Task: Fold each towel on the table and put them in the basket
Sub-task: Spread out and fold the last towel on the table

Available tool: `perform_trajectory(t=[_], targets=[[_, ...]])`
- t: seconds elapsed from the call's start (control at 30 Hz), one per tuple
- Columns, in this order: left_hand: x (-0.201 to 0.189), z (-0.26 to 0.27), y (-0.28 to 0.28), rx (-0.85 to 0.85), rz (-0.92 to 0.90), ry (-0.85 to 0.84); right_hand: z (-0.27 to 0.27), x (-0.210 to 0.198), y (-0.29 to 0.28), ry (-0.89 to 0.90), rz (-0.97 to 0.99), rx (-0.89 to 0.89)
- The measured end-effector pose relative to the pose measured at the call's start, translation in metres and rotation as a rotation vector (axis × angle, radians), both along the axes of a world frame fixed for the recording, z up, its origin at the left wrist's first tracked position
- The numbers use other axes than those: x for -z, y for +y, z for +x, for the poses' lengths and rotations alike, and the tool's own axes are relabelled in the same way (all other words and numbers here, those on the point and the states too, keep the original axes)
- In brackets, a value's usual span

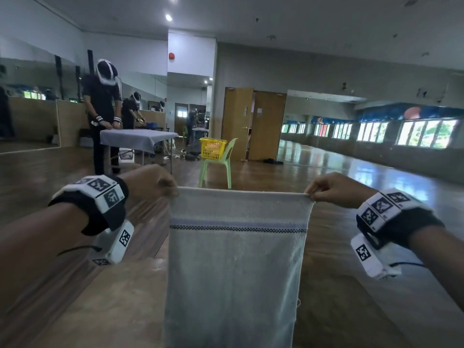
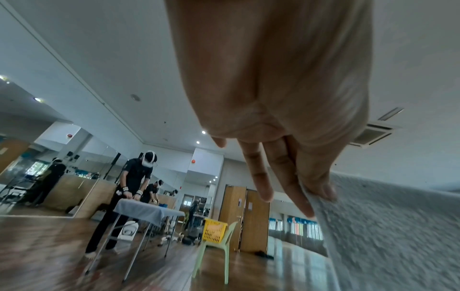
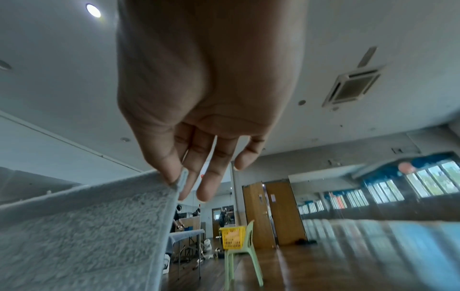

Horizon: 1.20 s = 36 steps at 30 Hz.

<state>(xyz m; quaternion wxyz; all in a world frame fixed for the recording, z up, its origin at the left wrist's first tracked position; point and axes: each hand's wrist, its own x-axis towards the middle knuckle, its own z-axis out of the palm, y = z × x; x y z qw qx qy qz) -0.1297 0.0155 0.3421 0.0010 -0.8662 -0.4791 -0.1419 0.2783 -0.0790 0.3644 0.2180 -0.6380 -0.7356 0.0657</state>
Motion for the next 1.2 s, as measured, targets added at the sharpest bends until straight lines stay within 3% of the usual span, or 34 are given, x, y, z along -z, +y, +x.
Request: perform_trajectory(t=[0.17, 0.3, 0.47, 0.7, 0.93, 1.2], targets=[[0.105, -0.006, 0.007, -0.056, -0.141, 0.062, 0.006, 0.11, -0.001, 0.113, -0.159, -0.022], [0.206, -0.004, 0.002, 0.01, -0.333, 0.102, 0.006, 0.211, -0.001, 0.112, -0.329, -0.012], [0.288, 0.004, 0.025, -0.038, -0.399, 0.156, 0.015, 0.289, 0.021, 0.128, -0.387, 0.041], [0.317, 0.027, 0.065, -0.178, -0.309, 0.187, 0.017, 0.337, 0.07, 0.172, -0.371, 0.097], [0.327, 0.042, 0.107, -0.15, -0.297, 0.185, 0.02, 0.364, 0.118, 0.136, -0.353, 0.155], [0.346, 0.055, 0.124, -0.142, -0.299, 0.195, 0.019, 0.373, 0.135, 0.002, -0.407, 0.157]])
